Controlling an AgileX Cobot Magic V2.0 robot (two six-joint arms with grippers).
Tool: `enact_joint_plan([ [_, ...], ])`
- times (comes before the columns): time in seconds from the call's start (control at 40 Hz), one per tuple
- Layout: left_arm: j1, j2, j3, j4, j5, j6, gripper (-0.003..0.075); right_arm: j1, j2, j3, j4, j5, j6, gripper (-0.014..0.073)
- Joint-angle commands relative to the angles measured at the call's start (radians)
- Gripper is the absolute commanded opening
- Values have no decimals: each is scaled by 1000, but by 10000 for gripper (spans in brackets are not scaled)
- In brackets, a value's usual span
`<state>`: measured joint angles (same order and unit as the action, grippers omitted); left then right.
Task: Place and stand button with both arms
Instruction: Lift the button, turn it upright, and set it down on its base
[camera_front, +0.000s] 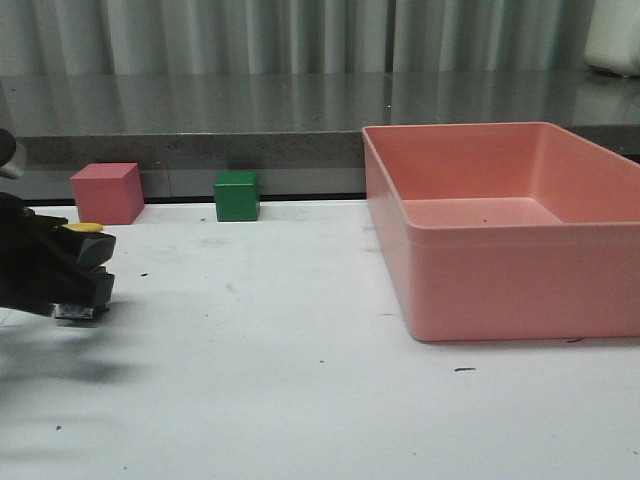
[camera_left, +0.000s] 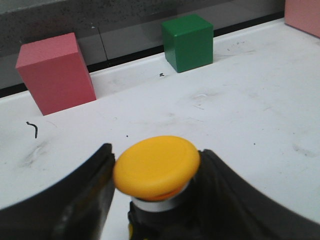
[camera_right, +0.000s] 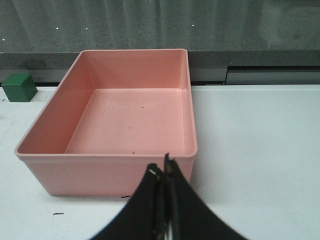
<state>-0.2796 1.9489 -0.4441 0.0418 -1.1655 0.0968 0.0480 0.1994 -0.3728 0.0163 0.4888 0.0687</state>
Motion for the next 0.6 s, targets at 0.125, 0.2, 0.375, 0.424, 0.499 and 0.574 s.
enact_joint_plan([
  [0.125, 0, -73, -6, -15, -204, -2, 475, -3, 11, -26, -9, -78, -7, -69],
  [0.2, 0, -78, -6, -14, -204, -2, 477, -3, 11, -26, -9, -78, -7, -69],
  [0.375, 0, -88, -6, -14, -204, -1, 477, -3, 11, -26, -9, -78, -7, -69],
  [0.424, 0, -102, -6, -14, -204, -1, 477, -3, 11, -26, -9, -78, -7, -69],
  [0.499, 0, -144, -6, -14, -204, -1, 477, -3, 11, -26, -9, -78, -7, -69],
  [0.574, 0, -207, -6, -14, -183, -1, 477, -3, 11, -26, -9, -78, -7, -69],
])
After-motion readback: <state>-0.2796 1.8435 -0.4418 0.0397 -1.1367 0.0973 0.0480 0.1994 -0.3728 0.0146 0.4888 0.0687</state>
